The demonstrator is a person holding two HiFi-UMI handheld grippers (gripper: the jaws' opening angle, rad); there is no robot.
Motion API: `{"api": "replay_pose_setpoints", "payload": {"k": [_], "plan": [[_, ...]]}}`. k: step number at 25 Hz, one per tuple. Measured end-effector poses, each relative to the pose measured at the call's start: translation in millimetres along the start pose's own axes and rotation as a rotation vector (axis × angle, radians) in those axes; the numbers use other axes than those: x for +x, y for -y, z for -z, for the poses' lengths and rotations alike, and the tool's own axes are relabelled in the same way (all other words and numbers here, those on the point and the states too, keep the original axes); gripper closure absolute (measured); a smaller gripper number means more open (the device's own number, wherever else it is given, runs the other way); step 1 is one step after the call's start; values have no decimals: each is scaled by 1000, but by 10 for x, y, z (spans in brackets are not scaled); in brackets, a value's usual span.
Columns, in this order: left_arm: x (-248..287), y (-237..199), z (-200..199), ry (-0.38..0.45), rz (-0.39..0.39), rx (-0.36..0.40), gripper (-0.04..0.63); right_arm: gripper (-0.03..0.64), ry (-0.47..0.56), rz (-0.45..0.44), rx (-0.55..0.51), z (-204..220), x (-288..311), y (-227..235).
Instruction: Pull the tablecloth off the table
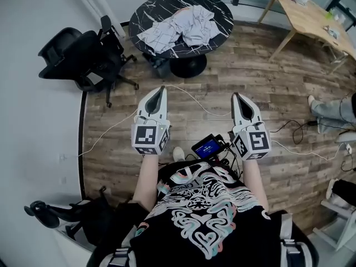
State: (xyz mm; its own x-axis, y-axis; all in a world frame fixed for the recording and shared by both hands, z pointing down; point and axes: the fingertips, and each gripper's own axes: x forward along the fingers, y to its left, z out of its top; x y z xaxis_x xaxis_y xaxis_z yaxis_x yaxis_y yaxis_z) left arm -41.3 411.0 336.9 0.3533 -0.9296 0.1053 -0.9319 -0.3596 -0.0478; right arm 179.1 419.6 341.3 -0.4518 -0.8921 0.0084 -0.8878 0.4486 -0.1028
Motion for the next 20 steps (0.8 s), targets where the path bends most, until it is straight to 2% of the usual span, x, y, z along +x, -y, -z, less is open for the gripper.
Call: {"api": "replay_pose_setpoints", "payload": {"k": [8,14,20], "plan": [[-131,228,116,-8,-14,22,581,586,-3,-20,24,68,-107,65],[-184,311,132,-6,-30,63,581,586,-8,-54,-5,68,-143,40],[-148,192,95,7,-54,32,581,586,-10,-59,-15,63,-106,39]]}}
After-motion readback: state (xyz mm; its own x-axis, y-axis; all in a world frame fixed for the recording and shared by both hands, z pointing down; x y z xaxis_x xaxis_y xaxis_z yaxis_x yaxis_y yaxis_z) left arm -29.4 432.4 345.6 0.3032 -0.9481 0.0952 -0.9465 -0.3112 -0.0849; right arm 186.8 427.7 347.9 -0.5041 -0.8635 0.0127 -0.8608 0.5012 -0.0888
